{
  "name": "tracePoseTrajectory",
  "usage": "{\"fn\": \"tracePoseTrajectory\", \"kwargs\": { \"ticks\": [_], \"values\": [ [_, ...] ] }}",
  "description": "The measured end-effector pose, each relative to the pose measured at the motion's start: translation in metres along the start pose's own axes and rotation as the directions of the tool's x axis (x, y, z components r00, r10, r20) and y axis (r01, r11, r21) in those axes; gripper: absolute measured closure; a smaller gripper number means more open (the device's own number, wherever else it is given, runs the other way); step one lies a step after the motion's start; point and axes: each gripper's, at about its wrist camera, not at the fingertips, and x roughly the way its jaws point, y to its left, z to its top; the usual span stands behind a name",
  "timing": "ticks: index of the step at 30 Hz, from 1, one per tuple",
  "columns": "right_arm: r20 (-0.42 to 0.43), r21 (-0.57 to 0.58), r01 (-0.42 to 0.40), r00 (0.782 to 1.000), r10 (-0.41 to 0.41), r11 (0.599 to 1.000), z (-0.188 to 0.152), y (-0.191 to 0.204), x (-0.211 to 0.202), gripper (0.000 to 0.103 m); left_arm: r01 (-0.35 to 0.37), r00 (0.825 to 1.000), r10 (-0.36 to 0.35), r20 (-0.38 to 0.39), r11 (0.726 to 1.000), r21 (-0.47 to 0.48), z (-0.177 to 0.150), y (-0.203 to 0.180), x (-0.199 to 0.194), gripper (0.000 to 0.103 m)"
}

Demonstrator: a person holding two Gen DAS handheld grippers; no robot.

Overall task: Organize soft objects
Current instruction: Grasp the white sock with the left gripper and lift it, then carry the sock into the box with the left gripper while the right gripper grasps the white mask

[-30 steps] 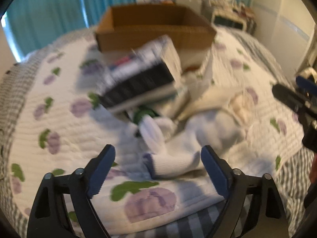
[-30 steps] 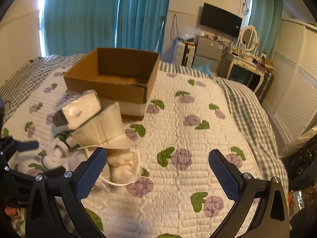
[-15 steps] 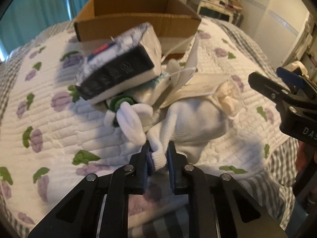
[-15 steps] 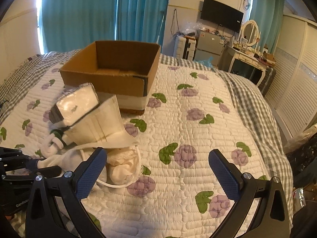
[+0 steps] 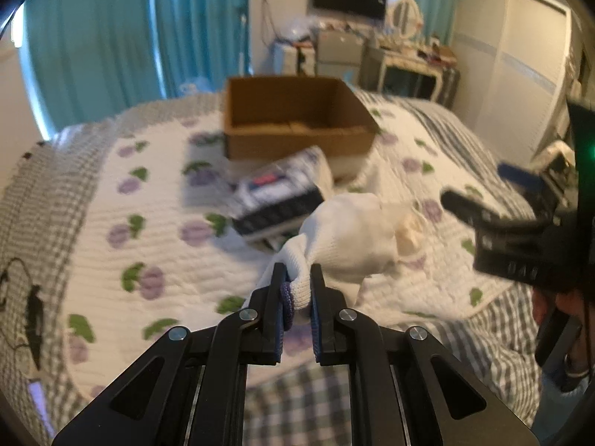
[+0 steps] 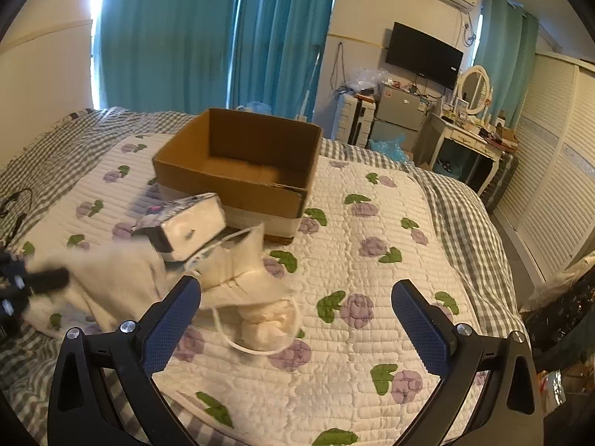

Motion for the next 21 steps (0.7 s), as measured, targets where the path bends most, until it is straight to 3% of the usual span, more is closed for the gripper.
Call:
{"fn": "tracePoseTrajectory", "kwargs": {
  "ticks": [6, 15, 18, 21],
  "values": [
    [-0.025, -0.020, -0.044, 0.999, 0.044, 0.999, 0.001, 0.018, 0.009, 0.000, -0.101, 0.994, 0.102, 0.030, 0.994, -0.045, 0.006, 0.031, -0.002, 0.092],
    [-0.157, 0.003, -0.132, 0.979, 0.130, 0.991, 0.000, 0.047, 0.070, 0.002, -0.148, 0.989, 0.146, -0.028, 0.985, -0.084, 0.003, 0.064, 0.034, 0.092],
    [-0.190, 0.003, -0.138, 0.972, 0.136, 0.990, 0.002, 0.054, 0.088, 0.019, -0.152, 0.988, 0.149, -0.037, 0.985, -0.082, 0.004, 0.070, 0.041, 0.092],
    [-0.211, 0.025, -0.163, 0.963, 0.165, 0.986, 0.003, 0.055, 0.098, 0.045, -0.153, 0.988, 0.150, -0.041, 0.985, -0.082, 0.006, 0.076, 0.047, 0.092]
  ]
}}
